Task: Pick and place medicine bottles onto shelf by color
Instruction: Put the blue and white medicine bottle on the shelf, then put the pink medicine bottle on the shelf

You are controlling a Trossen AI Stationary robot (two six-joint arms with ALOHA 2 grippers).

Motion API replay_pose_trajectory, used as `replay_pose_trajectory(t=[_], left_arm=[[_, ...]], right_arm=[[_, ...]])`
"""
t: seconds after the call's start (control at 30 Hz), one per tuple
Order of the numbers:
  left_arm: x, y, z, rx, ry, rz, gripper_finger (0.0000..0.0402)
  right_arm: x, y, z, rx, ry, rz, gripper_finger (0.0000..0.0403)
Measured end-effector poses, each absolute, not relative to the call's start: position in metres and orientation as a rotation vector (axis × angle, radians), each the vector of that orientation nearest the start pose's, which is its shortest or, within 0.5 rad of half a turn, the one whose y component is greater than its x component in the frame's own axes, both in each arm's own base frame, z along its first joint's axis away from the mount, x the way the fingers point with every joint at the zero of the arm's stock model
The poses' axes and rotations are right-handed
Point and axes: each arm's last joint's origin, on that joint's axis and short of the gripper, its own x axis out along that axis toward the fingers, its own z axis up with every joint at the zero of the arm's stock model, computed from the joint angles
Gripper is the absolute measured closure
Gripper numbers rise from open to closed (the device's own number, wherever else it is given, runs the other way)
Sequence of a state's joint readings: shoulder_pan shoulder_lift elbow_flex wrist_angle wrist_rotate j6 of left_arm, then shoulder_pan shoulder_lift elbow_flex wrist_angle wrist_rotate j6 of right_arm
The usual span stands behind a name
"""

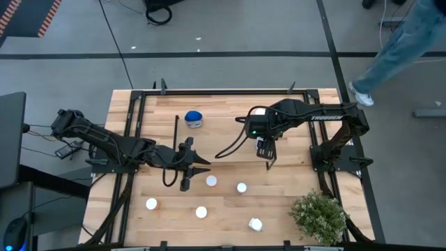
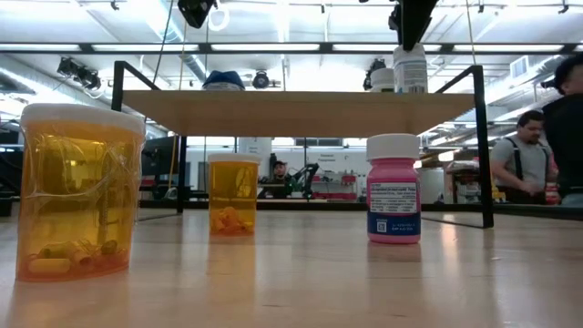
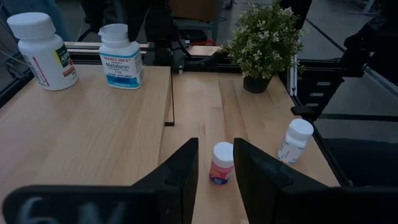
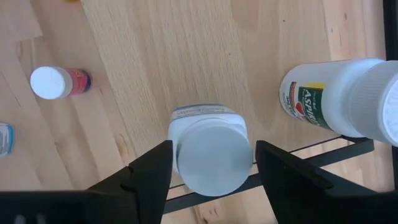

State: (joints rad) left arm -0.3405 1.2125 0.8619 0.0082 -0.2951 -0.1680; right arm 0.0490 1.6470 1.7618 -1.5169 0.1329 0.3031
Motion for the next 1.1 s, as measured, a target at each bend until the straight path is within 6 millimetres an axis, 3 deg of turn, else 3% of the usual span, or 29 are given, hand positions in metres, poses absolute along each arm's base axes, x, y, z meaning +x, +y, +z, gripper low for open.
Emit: replay_pose_trajectory(t=[0.47, 0.7, 0.87, 1.1], left_arm=[[0.255, -0.082, 0.291, -0.055, 0.328, -0.018, 0.0294], [0.255, -0.082, 0.291, -0.056, 0.327, -0.018, 0.0294], [0.255, -0.082, 0.291, -0.056, 0.327, -0.018, 0.0294], [0.255, -0.082, 0.291, -0.054, 0.327, -0.019, 0.0294]], right_arm=[[0.289, 0.014, 0.363, 0.105, 1.363, -0.293, 0.0162], [0.286, 0.029, 0.392, 0.110, 1.237, -0.279, 0.0162], [0.287, 0.057, 0.400, 0.164, 1.139, -0.241, 0.0162], [0.297, 0.125, 0.370, 0.060, 1.098, -0.162, 0.0162]])
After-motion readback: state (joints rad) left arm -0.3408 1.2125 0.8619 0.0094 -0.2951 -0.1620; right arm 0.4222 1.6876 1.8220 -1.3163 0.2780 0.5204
